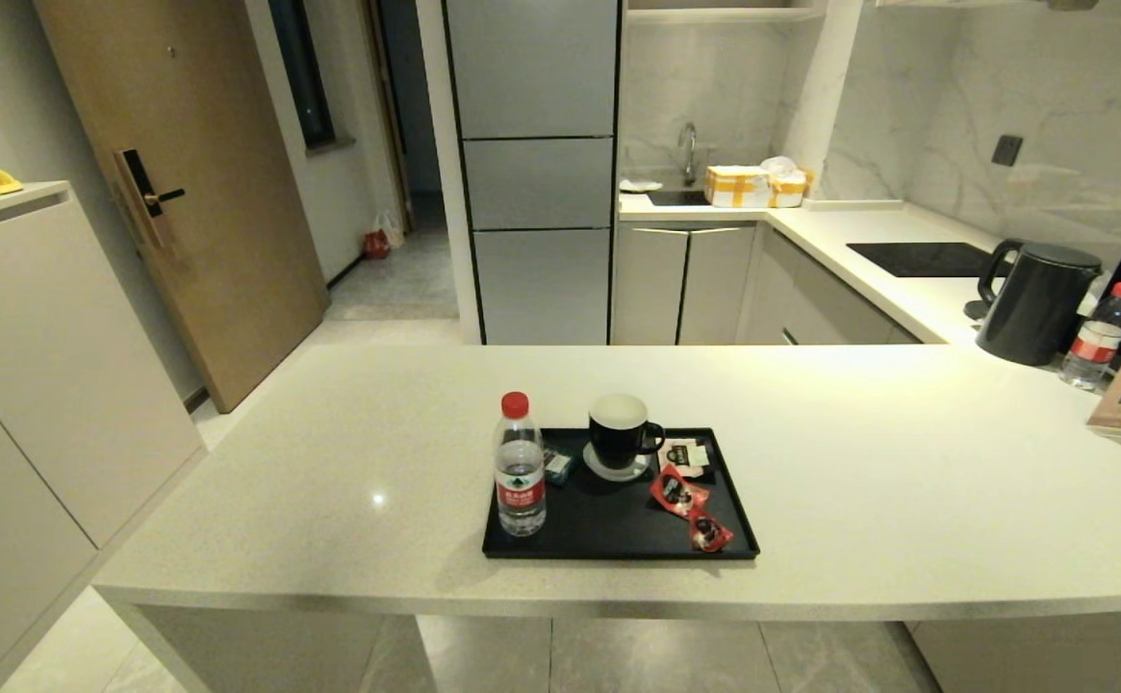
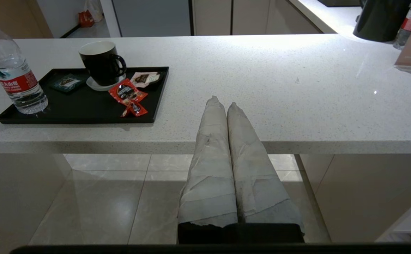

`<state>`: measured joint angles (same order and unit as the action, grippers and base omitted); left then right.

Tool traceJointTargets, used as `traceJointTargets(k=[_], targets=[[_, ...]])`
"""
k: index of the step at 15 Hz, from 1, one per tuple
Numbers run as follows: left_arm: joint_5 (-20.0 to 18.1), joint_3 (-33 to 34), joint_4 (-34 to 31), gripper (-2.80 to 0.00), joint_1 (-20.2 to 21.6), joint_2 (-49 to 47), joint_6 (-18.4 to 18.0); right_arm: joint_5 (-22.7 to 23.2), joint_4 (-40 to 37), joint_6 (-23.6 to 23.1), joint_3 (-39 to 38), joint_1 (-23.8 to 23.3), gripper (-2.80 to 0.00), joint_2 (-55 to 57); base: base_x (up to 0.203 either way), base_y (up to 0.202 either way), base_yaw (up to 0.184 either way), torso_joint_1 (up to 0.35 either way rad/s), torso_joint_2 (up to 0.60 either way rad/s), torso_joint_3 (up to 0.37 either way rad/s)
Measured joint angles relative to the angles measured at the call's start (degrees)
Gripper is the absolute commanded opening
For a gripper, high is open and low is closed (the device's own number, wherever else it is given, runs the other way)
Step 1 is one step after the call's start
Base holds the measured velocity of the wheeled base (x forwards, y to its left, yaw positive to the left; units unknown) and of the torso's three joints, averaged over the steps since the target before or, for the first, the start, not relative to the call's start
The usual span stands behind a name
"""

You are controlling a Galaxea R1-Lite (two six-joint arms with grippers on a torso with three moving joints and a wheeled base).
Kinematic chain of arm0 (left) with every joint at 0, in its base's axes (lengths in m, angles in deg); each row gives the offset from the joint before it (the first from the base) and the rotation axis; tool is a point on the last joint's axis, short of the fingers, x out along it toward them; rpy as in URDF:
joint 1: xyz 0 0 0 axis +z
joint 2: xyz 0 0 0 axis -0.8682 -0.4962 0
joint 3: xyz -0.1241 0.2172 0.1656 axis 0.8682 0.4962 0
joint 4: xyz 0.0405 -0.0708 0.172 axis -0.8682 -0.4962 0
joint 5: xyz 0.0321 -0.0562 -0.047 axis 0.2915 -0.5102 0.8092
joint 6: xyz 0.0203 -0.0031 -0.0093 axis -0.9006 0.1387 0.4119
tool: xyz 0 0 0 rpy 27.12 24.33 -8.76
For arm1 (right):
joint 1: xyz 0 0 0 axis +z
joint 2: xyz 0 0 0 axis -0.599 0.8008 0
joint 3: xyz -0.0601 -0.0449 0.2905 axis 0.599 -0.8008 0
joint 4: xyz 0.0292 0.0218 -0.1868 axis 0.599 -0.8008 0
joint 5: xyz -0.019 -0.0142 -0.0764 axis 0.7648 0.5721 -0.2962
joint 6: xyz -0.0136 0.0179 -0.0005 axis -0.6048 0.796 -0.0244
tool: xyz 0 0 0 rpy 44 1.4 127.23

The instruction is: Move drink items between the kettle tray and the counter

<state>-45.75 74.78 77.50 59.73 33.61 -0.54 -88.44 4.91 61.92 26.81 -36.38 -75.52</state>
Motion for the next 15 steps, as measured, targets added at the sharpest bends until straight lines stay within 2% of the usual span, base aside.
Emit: traceJointTargets(k=[15], targets=[[0.01, 0.0, 0.0, -2.8, -0.02, 0.0, 0.04, -0.1, 0.18, 1.07, 0.0, 0.0, -2.8, 0.0, 0.0, 0.0, 0.0, 0.0, 0.0, 0.0]])
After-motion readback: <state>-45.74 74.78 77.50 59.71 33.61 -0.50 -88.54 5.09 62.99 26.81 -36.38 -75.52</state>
